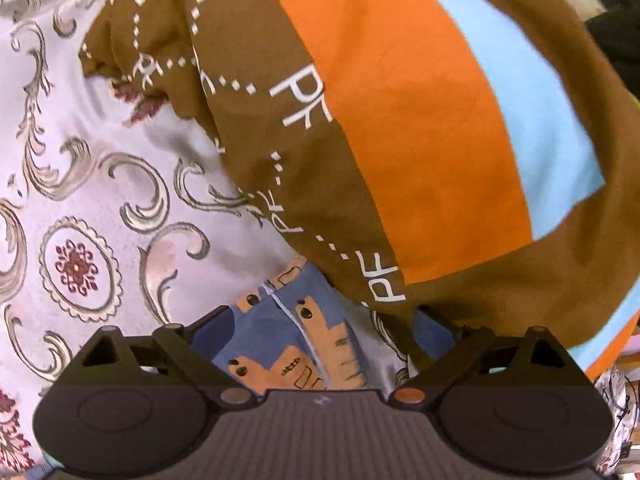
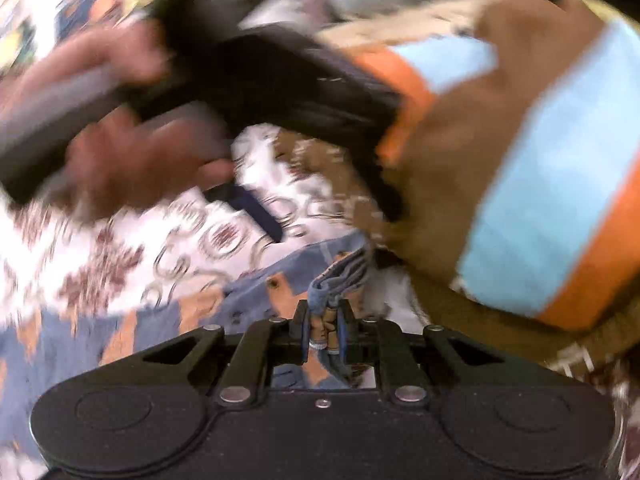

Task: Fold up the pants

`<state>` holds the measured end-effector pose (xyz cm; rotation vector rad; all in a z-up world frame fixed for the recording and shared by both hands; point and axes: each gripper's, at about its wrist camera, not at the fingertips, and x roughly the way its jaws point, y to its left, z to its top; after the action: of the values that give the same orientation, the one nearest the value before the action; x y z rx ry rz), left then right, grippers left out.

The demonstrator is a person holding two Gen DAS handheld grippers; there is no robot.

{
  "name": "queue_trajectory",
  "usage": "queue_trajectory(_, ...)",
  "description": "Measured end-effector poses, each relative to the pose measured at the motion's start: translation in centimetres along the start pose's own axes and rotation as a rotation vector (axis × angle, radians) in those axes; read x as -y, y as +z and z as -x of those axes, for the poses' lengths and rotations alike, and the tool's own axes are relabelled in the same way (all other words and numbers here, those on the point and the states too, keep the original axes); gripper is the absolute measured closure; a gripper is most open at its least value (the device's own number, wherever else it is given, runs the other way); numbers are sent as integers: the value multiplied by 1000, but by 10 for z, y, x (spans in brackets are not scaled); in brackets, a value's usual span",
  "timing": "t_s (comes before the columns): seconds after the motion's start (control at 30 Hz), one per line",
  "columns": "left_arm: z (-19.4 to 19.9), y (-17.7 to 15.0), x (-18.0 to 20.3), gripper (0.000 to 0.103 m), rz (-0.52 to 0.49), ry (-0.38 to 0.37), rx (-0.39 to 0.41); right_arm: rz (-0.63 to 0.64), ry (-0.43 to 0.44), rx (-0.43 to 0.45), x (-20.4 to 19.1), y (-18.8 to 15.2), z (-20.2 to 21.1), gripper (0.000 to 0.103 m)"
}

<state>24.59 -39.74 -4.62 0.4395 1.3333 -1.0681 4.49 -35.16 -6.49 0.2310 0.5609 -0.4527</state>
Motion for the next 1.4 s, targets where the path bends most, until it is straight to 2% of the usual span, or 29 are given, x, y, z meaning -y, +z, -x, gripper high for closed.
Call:
queue_trajectory(0.17,-14,5,7,12,13,77,-93,152,12,-17,-21,-6,2,89)
queue_trajectory(0.47,-22,8,24,30,19,202,-152,310,51,-68,-51,-12,-2,89)
queue_trajectory(0.57,-26,13,25,43,36,227,-157,321,57,-74,-52,-13,0,89)
queue_trajectory(0.63,-26,13,24,63,53,246,-160,333,58,-76,-51,-13,6,89)
queue_trajectory(0.67,-26,13,23,68,64,250,-162,338,59,-75,-52,-13,6,89)
queue_trajectory(0.7,-25,13,21,76,76,247,-160,342,61,-76,-52,-13,7,89)
queue_trajectory(0.73,-22,11,20,79,87,241,-154,345,62,-75,-53,-12,7,89)
queue_trajectory(0.83,-8,6,17,84,103,205,-123,363,69,-62,-57,-12,10,89)
queue_trajectory(0.97,19,-14,3,85,124,148,-56,403,106,-43,-63,-11,21,89)
queue_trajectory(1.2,57,-76,-63,85,227,34,55,541,232,-67,-84,-25,37,89)
queue_trajectory(1.3,59,-108,-94,85,267,6,83,603,278,-95,-95,-35,38,89)
queue_trajectory(1.4,47,-130,-118,85,301,-13,117,655,290,-119,-107,-43,34,89)
